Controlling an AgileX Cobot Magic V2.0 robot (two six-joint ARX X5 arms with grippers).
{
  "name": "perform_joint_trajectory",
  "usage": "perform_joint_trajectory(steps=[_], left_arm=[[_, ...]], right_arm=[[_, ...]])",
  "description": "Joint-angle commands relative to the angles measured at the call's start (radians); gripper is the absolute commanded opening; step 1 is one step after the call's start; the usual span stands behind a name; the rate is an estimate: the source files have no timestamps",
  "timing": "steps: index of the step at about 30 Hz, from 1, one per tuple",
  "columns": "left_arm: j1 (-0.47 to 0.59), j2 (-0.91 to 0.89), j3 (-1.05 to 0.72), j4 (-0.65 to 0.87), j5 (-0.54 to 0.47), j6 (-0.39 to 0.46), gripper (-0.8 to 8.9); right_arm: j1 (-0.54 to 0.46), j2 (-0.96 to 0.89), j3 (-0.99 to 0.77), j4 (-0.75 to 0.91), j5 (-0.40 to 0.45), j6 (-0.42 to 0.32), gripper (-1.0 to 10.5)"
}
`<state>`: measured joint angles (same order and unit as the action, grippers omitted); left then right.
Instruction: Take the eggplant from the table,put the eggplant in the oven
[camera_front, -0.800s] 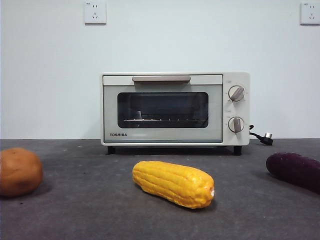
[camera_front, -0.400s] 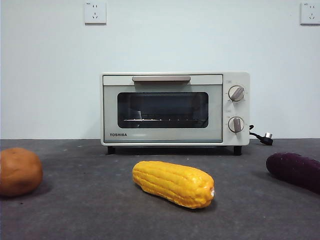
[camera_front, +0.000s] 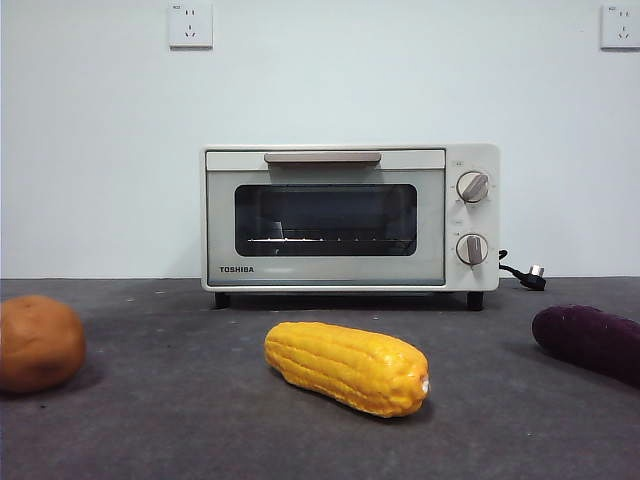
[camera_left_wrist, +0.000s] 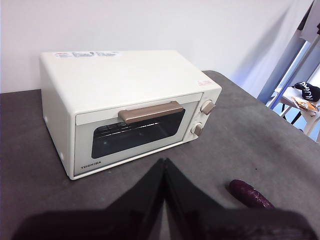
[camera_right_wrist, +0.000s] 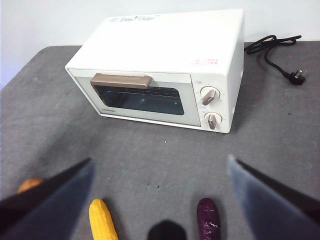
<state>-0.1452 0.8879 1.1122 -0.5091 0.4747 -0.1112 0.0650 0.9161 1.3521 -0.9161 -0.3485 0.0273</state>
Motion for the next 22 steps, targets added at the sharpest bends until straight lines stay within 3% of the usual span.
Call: perform_joint_trajectory(steps=[1,13,22], left_arm=[[-0.005,0.006,0.003,0.004,0.004,0.019,-0.06],[-0.034,0.061,0.003,0.050,0.004,0.036,-0.06],[-0.071,0.221,0.008,0.175,0.004,0.036,-0.06]], right_arm=[[0.001,-0.001,0.003,0.002,-0.003,0.022,7.0],[0.001,0.003,0.003,-0.032,-0.004,0.021,7.0],[0.001,0.003,0.003,-0.058,-0.004,0.021,7.0]])
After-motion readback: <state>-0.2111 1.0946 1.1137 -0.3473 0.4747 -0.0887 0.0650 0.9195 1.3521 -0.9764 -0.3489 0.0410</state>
